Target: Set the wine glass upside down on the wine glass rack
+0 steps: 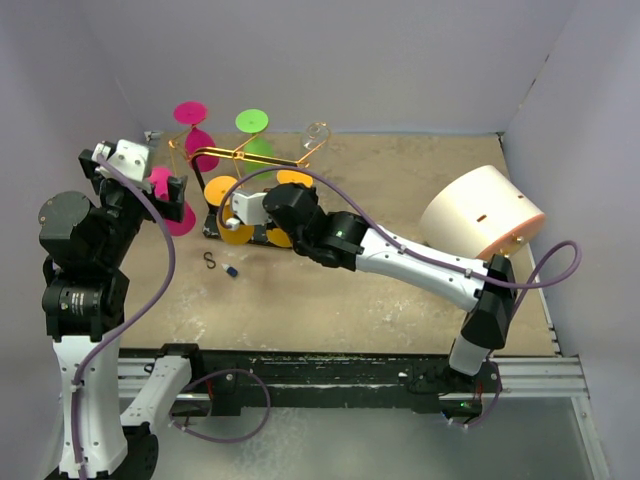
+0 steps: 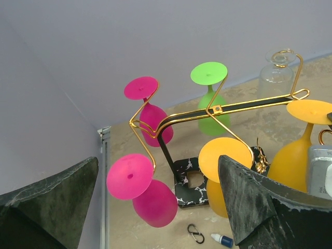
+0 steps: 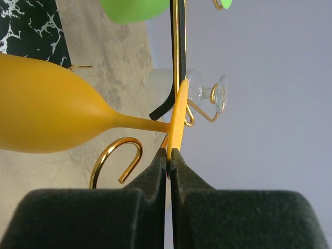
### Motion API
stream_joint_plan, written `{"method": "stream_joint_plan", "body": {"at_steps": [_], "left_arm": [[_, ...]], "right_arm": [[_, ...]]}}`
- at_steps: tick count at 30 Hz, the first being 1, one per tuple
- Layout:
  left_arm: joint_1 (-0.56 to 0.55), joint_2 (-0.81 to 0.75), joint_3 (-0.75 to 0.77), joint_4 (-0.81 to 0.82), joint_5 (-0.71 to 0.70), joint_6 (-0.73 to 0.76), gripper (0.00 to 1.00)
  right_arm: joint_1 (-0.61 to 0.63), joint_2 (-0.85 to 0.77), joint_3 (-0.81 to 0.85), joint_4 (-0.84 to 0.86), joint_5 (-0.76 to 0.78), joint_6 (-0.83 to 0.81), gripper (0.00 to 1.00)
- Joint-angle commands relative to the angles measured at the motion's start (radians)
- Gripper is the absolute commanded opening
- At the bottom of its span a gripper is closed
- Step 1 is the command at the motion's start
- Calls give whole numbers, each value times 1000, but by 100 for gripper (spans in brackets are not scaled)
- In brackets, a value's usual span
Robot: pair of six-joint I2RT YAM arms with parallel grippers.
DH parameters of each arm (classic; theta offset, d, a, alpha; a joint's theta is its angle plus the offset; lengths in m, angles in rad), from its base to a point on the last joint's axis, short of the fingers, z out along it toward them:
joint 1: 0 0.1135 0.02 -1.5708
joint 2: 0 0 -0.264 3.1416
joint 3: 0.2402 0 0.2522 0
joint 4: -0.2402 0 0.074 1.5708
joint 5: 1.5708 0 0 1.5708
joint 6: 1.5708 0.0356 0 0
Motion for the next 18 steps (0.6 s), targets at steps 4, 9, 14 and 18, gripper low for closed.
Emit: {"method": "stream_joint_plan", "body": {"at_steps": [4,9,14,18], "left_arm": [[13,5,-6,41,18,-22,99],[13,6,-5,41,23,-21,99],[15,8,-4,40,23,-22,99],[17,8,-7,42,26,-22,99]], "right_arm": [[-7,-77,-12,20,19,-22,0],[-12,-80,-9,7,18,-23,0],[-12,-88,-15,-2,14,-27,0],[-14,-94,-21,-6,16,-31,0]]}}
